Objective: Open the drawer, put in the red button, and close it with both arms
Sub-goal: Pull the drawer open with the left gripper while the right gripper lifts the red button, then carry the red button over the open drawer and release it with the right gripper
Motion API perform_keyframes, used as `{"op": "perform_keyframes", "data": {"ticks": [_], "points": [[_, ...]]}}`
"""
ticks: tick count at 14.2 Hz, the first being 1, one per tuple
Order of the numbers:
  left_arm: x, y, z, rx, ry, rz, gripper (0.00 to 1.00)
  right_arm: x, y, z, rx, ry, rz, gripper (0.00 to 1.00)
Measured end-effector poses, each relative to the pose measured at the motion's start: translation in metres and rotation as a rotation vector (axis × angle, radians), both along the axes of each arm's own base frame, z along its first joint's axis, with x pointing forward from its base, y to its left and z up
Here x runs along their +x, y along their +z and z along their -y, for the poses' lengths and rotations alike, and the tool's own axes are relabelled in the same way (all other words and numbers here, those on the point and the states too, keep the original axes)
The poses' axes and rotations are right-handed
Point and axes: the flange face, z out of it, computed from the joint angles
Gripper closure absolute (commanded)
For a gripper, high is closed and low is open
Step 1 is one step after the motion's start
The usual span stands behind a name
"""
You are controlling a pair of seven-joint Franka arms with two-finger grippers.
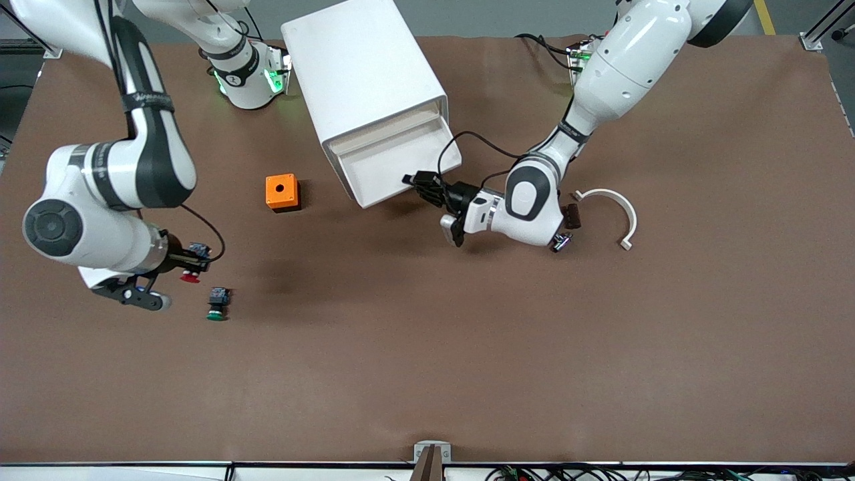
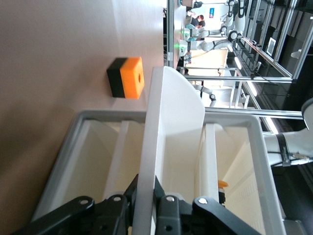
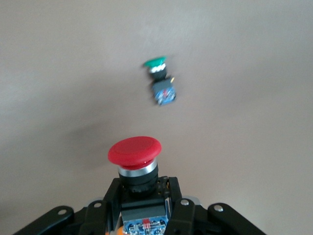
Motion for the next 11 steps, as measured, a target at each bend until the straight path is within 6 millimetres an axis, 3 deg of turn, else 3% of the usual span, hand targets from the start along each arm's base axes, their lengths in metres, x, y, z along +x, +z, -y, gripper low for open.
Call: {"op": "perform_keyframes", "data": {"ticks": [3,5,7,8,9,11], "points": [[0.026,0.005,-0.020,0.021,0.023,0.015,1.00,-0.023,0.021,-0.067,-0.029,-0.105,0.000,0.82],[0.032,0.004,-0.024,0.020,0.030,0.018,0.98,-0.040,0.031,-0.110,-0.015,-0.183,-0.002,0.82],[0.033,0.004,-0.023,0.020,0.029,0.020,0.66,-0.054,0.035,-0.148,-0.003,-0.266,-0.004,0.82],[0.036,0.004,-0.025,0.026,0.037,0.022,0.38,-0.062,0.036,-0.168,-0.008,-0.303,0.001,0.82],[0.041,0.002,-0.031,0.037,0.049,0.018,0.00,-0.071,0.037,-0.189,-0.013,-0.334,0.004,0.82],[0.047,0.000,-0.041,0.080,0.055,-0.011,0.00,-0.091,0.040,-0.228,-0.018,-0.379,0.008,0.83]]}}
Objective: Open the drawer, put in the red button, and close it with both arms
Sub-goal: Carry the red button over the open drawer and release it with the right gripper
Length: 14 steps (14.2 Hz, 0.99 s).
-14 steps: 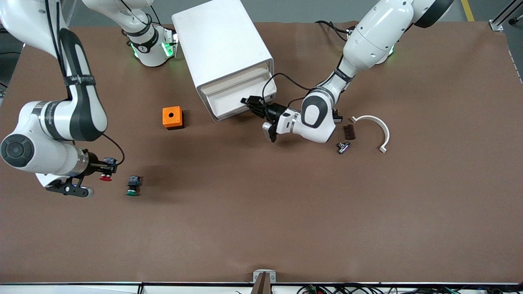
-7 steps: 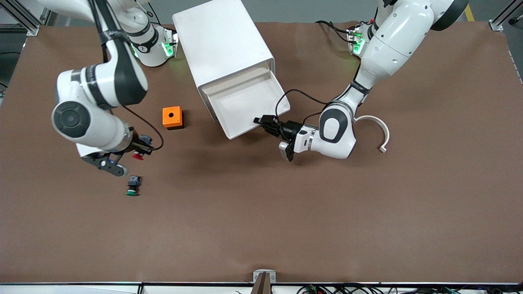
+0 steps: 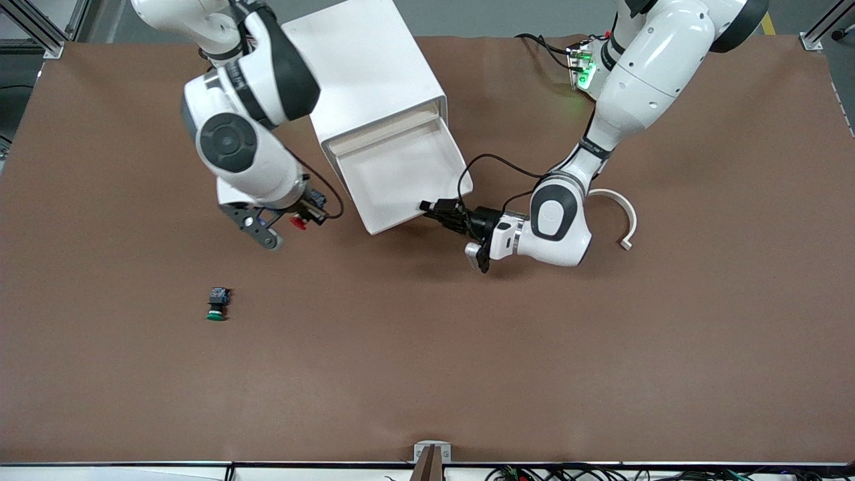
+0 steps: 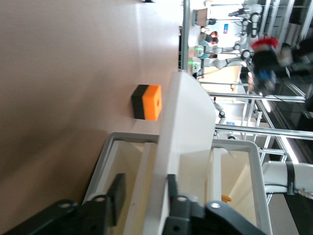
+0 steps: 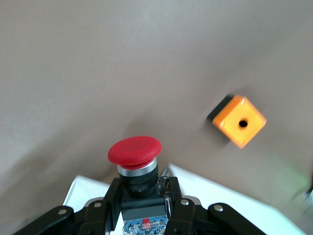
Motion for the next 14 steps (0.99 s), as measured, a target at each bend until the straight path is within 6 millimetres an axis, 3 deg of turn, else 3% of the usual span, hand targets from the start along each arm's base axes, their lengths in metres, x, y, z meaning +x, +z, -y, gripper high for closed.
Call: {"op": "perform_keyframes", "data": {"ticks": [3,9,11,14], "points": [[0.016,0.012,-0.006,0.114,-0.017,-0.076,0.00,-0.022,0.004,-0.038,0.020,-0.060,-0.012,0.83],[0.079,0.087,-0.018,0.529,-0.014,-0.088,0.00,-0.045,-0.005,-0.083,0.042,-0.202,-0.019,0.83],[0.094,0.102,-0.032,0.625,-0.022,-0.022,0.00,-0.048,-0.010,-0.089,0.050,-0.237,-0.029,0.84],[0.116,0.112,-0.070,0.791,-0.063,0.122,0.00,-0.054,-0.024,-0.097,0.079,-0.268,-0.048,0.85]]}}
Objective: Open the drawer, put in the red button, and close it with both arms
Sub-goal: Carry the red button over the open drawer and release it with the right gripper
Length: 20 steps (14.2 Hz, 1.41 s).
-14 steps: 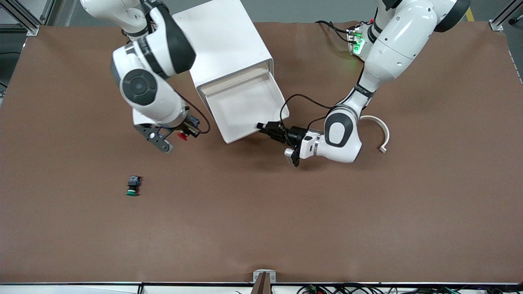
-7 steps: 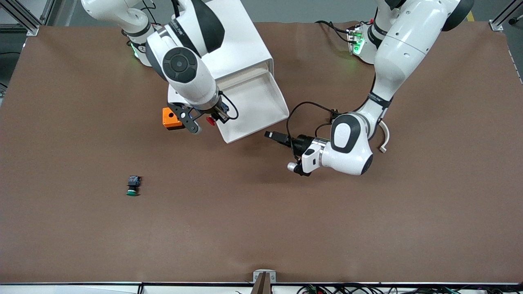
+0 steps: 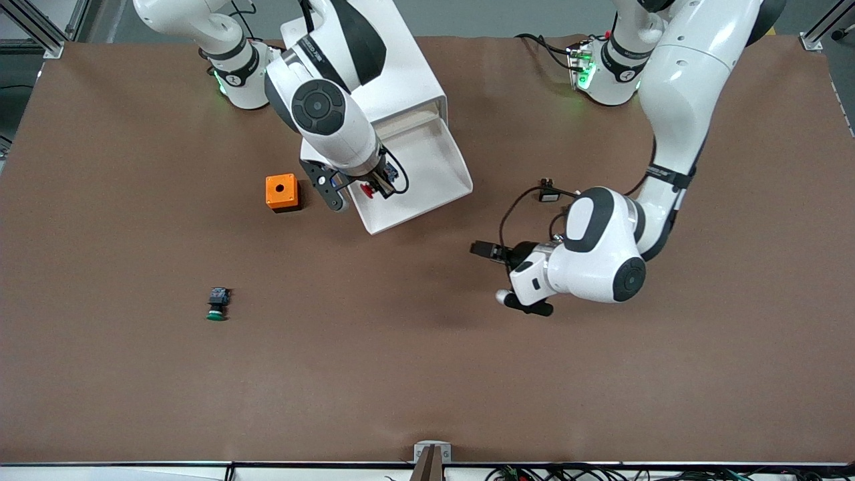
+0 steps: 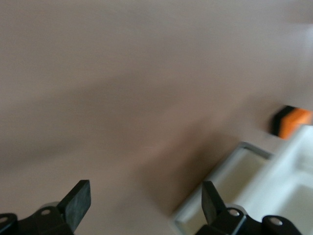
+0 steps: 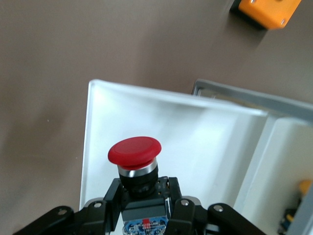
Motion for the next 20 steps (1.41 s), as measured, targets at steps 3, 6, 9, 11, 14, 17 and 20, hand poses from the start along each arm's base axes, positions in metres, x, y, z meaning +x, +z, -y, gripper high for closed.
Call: {"op": "perform_keyframes", "data": {"ticks": [3,6,9,11,14,17,20], "points": [[0.008,0.013,-0.018,0.129,-0.076,0.096,0.00,-0.004,-0.018,-0.005,0.010,-0.017,-0.010,0.85],[0.017,0.027,-0.029,0.258,-0.149,0.198,0.00,-0.012,-0.038,-0.018,-0.007,-0.044,-0.024,0.84],[0.024,0.026,-0.045,0.315,-0.140,0.218,0.00,-0.015,-0.045,-0.026,-0.009,-0.051,-0.020,0.84],[0.029,0.025,-0.055,0.344,-0.064,0.204,0.00,-0.014,-0.048,-0.026,-0.010,-0.053,-0.018,0.83],[0.032,0.027,-0.059,0.388,0.085,0.174,0.00,-0.013,-0.057,-0.027,-0.017,-0.054,-0.022,0.83],[0.036,0.032,-0.063,0.418,0.206,0.152,0.00,-0.014,-0.072,-0.032,-0.024,-0.051,-0.021,0.60],[0.035,0.033,-0.059,0.447,0.320,0.119,0.00,-0.016,-0.074,-0.035,-0.026,-0.047,-0.022,0.00]]}}
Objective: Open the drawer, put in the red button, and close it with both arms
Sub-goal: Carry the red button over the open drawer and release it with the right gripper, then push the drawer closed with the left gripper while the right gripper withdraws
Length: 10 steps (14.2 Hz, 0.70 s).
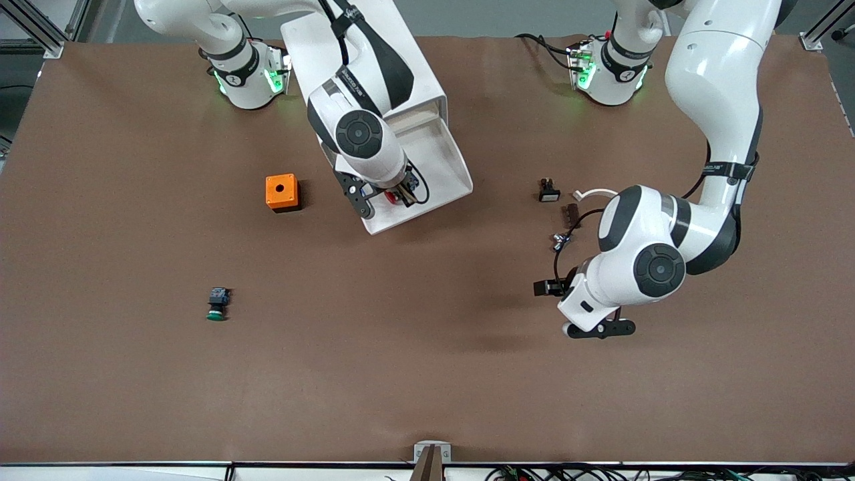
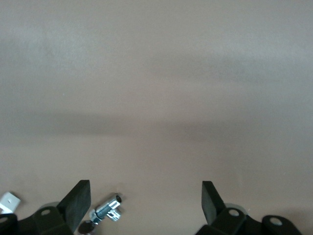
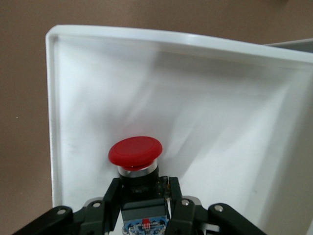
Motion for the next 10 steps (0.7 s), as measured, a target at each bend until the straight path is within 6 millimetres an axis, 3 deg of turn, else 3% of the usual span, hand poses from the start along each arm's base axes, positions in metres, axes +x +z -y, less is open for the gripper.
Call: {"op": "perform_keyframes", "data": {"ticks": [3,5,8,10], "points": [[-0.006,0.000,0.015,0.017,0.089,-0.010,0.00,0.002,0.004,0.002,-0.005,-0.001,-0.006,0.00],[-0.010,0.001,0.026,0.025,0.134,-0.015,0.00,0.010,0.023,0.006,-0.020,0.003,-0.035,0.00],[-0.015,0.006,0.039,0.034,0.192,-0.014,0.00,0.042,0.092,0.036,-0.032,-0.016,-0.089,0.00],[-0.024,0.006,0.059,0.046,0.223,-0.017,0.00,0.068,0.143,0.077,-0.021,-0.033,-0.107,0.00]]}}
